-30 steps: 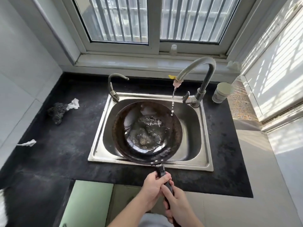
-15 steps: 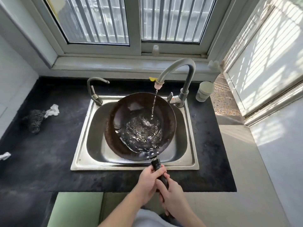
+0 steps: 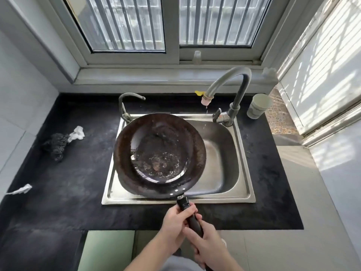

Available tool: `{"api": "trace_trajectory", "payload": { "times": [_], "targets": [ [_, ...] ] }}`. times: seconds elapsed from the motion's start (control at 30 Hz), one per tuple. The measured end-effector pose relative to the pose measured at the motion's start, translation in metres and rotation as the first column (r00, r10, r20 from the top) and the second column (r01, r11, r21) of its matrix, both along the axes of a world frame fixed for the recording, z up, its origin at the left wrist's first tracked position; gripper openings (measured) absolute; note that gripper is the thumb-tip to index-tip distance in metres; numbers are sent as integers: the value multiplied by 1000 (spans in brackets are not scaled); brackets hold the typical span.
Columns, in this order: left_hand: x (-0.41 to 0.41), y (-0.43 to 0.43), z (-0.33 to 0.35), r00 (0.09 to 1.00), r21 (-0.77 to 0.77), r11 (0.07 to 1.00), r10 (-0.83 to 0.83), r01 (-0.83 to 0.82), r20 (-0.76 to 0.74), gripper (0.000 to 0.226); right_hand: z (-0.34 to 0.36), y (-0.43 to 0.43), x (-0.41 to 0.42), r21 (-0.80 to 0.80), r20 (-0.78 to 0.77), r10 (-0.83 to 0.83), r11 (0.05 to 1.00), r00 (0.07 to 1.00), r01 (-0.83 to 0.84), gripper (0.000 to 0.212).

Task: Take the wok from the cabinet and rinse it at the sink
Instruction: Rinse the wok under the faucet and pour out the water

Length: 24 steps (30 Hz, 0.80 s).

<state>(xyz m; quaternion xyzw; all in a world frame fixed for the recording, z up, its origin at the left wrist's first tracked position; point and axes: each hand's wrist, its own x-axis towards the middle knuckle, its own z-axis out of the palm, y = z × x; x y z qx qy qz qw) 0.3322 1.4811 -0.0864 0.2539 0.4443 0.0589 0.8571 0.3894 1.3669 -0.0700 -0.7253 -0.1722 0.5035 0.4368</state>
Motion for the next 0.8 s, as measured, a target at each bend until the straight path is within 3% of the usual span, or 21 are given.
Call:
{"api": "trace_trajectory", "payload": {
  "times": [0.1, 0.33, 0.5, 0.8],
  "targets": [
    [3, -2, 2, 998, -97, 995, 22, -16, 58, 16, -1, -7, 7, -4, 61, 79, 997, 995, -79, 16],
    [17, -11, 13, 1000, 72, 997, -31, 31, 2, 9, 1, -14, 22, 67, -40, 9, 998, 999, -7, 12],
    [28, -19, 13, 998, 89, 994, -70, 69, 3, 12, -5, -23, 31, 96, 16, 9, 995, 1000, -10, 13],
    [17, -2, 12, 999, 135, 991, -12, 18, -43, 11, -7, 0, 22, 42, -113, 14, 999, 994, -9, 19]
  ]
}}
